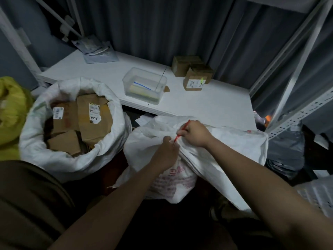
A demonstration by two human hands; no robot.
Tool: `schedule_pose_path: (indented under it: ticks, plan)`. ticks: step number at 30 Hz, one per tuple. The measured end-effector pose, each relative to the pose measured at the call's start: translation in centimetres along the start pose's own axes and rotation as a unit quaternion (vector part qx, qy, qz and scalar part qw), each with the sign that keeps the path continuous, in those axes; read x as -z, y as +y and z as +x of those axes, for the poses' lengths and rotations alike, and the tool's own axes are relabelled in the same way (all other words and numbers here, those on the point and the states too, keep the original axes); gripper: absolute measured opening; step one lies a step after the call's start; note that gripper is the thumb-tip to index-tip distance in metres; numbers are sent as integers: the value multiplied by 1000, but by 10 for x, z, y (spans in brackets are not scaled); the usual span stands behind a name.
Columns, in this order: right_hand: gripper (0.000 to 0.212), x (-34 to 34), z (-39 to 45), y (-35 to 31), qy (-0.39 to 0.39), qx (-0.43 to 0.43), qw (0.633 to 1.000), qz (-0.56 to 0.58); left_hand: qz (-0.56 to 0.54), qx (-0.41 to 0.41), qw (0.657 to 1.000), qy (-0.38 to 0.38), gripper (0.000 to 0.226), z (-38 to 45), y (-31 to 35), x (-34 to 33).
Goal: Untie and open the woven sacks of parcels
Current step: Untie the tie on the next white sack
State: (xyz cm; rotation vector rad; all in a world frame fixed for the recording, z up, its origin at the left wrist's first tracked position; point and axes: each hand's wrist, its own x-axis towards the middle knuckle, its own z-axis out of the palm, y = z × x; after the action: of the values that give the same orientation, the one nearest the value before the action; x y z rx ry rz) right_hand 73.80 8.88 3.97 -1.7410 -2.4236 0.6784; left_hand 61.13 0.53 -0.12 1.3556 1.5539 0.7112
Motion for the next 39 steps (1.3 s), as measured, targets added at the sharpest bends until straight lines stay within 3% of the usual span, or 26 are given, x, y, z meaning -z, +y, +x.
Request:
schedule_pose_path:
  ticks: [6, 10, 16, 20, 24, 27, 32, 39]
  plan:
    - [41, -41, -34, -63, 123, -26, 974, 190, -146, 0, 984, 99, 36, -30, -25, 43]
    - [24, -103, -75, -73, 130, -112, 939, 299, -80, 29, 994, 65, 22, -57, -61, 54]
    - [28, -126, -107, -86, 185, -183, 885, 386, 81, -27, 995, 60, 15, -82, -70, 48]
    - [25, -129, -116, -87, 180, -209, 838, 472, 107, -35, 991, 67, 18, -93, -76, 45]
    - [17, -128, -121, -88, 148, -216, 785, 562, 119, -58, 984, 120, 14, -100, -75, 45]
    - [20, -137, -122, -90, 150, -196, 807, 537, 165, -90, 968, 166, 12, -105, -80, 43]
    - [23, -148, -125, -100, 219, -171, 839, 468, 218, -120, 949, 196, 15, -109, -88, 39]
    - [19, -154, -120, -108, 251, -185, 853, 418, 144, -127, 965, 180, 12, -106, -88, 38]
